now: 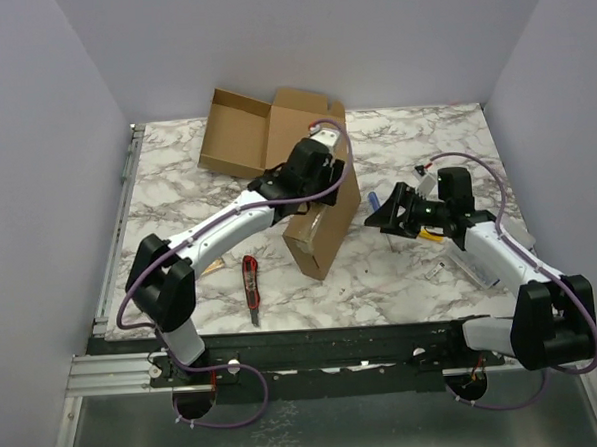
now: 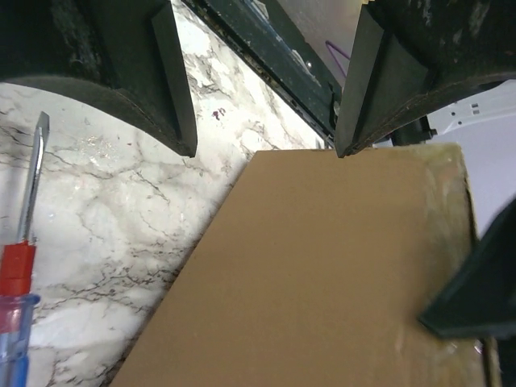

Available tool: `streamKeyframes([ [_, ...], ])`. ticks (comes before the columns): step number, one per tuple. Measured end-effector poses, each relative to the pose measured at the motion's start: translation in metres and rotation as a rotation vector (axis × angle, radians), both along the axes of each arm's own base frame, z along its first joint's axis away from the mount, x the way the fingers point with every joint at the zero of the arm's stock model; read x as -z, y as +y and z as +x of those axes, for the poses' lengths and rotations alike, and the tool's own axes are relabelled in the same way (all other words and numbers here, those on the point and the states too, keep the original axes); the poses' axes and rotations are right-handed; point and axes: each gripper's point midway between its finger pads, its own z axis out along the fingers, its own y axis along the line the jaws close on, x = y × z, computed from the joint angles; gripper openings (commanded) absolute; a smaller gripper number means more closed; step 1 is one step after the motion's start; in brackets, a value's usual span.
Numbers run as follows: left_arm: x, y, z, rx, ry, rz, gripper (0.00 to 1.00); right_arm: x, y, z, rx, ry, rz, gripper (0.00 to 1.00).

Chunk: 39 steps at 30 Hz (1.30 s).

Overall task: Unpack the express box
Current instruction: Adjust the express box at the center of the board, then open the express box at the center of the board.

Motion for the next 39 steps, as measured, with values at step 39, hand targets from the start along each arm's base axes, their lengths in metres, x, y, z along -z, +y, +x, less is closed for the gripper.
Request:
streamKeyframes([
  [39, 0.085, 0.109, -0.032, -0.223, 0.282, -0.471, 0.78, 0.093, 0.022, -0.003, -0.04, 0.195, -0.014, 0.67],
])
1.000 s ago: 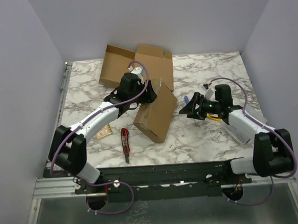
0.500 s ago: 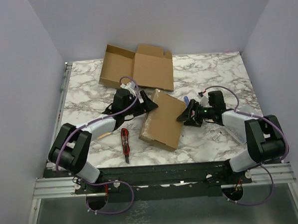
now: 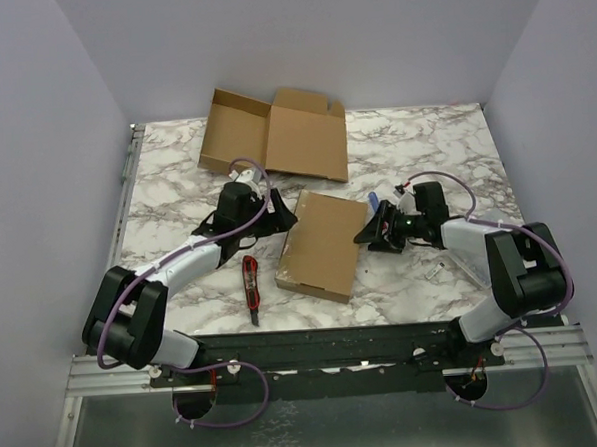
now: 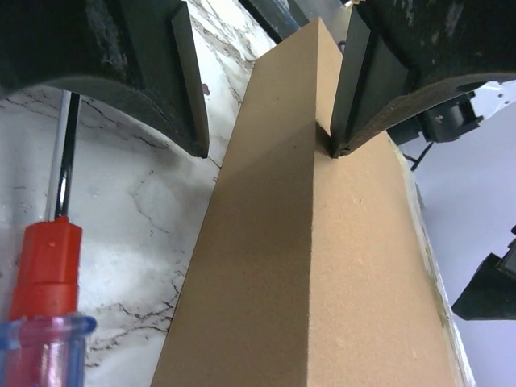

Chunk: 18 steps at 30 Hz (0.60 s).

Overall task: Unpack the express box
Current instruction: Open the express box at the center of the board.

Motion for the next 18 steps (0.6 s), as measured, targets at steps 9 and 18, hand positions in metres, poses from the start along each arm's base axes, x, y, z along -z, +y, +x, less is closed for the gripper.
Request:
streamKeyframes([
  [9, 0.024, 0.015, -0.008, -0.022, 0.031, 0.068, 0.57, 0.001, 0.008, 0.002, -0.038, -0.035, -0.072, 0.61],
  [18, 0.036, 0.018, -0.006, -0.042, 0.034, 0.085, 0.43, 0.002, 0.007, 0.005, -0.024, -0.037, -0.089, 0.57],
])
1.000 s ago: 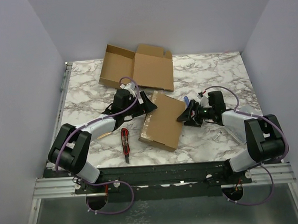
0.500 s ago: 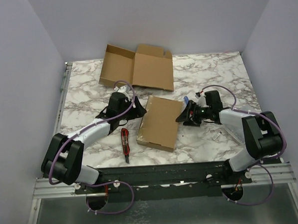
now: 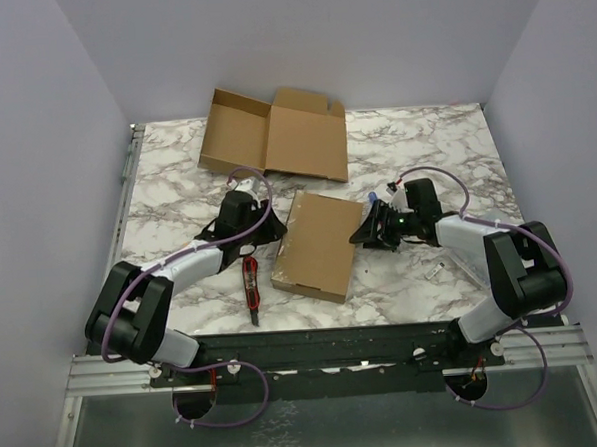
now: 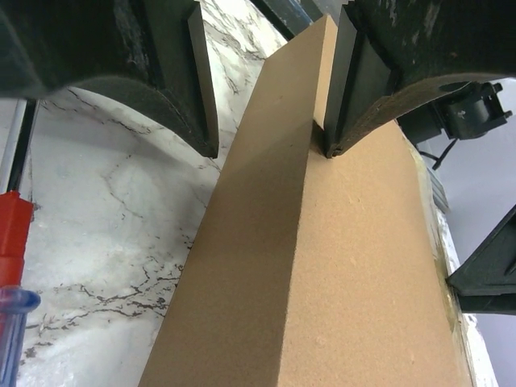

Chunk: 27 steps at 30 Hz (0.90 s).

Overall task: Unpack the express box
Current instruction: Open the express box at the center of the board.

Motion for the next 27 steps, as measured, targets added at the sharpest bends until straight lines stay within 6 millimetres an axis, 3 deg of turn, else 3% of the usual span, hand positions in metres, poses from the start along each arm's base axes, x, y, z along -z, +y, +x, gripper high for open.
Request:
streamKeyframes([
  [3, -0.001, 0.005, 0.001, -0.026, -0.016, -0.003, 0.42, 0.0, 0.0, 0.002, 0.009, -0.002, -0.007, 0.56],
  [8, 0.006, 0.03, 0.002, -0.122, -0.032, 0.022, 0.4, 0.001, 0.0, 0.004, 0.019, 0.007, -0.008, 0.56],
  [11, 0.007, 0.033, 0.001, -0.139, -0.035, 0.017, 0.41, 0.001, 0.0, 0.005, 0.019, 0.009, -0.007, 0.57],
  [14, 0.006, 0.032, -0.001, -0.133, -0.039, 0.006, 0.5, 0.001, 0.001, 0.007, 0.015, 0.001, -0.009, 0.57],
  [17, 0.004, 0.027, -0.005, -0.1, -0.028, -0.017, 0.68, 0.0, -0.001, 0.008, -0.003, -0.017, -0.021, 0.57],
  [19, 0.003, 0.025, -0.007, -0.084, -0.014, -0.029, 0.74, -0.001, -0.003, 0.01, -0.017, -0.029, -0.034, 0.57],
  [23, -0.019, 0.015, 0.005, -0.061, -0.033, -0.076, 0.76, -0.002, -0.006, 0.012, -0.034, -0.049, -0.053, 0.57],
  [27, -0.048, 0.0, 0.034, -0.054, -0.094, -0.117, 0.68, -0.003, -0.008, 0.013, -0.043, -0.057, -0.064, 0.57],
])
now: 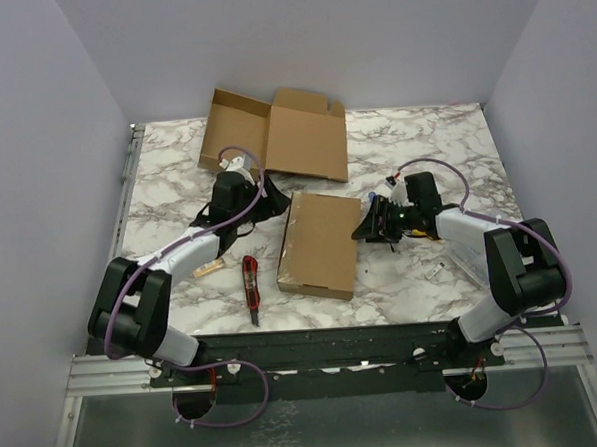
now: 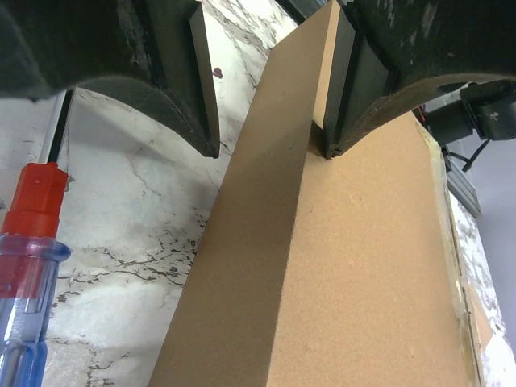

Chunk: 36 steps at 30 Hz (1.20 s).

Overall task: Unpack the express box
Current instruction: Open the express box at the center of the board.

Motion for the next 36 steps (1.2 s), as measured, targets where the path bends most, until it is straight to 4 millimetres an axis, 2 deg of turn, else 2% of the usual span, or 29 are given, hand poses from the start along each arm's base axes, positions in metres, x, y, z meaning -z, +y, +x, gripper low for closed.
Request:
streamKeyframes([
  [4, -0.003, -0.009, 0.023, -0.003, -0.014, -0.008, 0.62, 0.0, -0.001, 0.0, -0.002, -0.001, -0.005, 0.59],
  [11, 0.027, -0.016, 0.045, -0.014, 0.039, 0.023, 0.54, -0.001, -0.003, 0.002, -0.01, -0.007, -0.026, 0.6],
  [19, 0.045, -0.016, 0.054, -0.032, 0.056, 0.045, 0.51, -0.002, -0.004, 0.002, -0.01, -0.007, -0.031, 0.59],
  [24, 0.048, -0.014, 0.059, -0.051, 0.05, 0.051, 0.43, -0.001, -0.004, 0.003, -0.004, -0.002, -0.031, 0.56],
  [28, 0.049, -0.011, 0.064, -0.087, 0.044, 0.075, 0.41, -0.001, -0.004, 0.005, 0.036, 0.021, -0.024, 0.55],
  [33, 0.055, 0.004, 0.068, -0.159, 0.05, 0.131, 0.42, 0.001, -0.004, 0.006, 0.086, 0.034, 0.006, 0.56],
  [36, 0.058, 0.008, 0.068, -0.165, 0.057, 0.145, 0.55, 0.001, -0.004, 0.006, 0.082, 0.022, 0.014, 0.57],
])
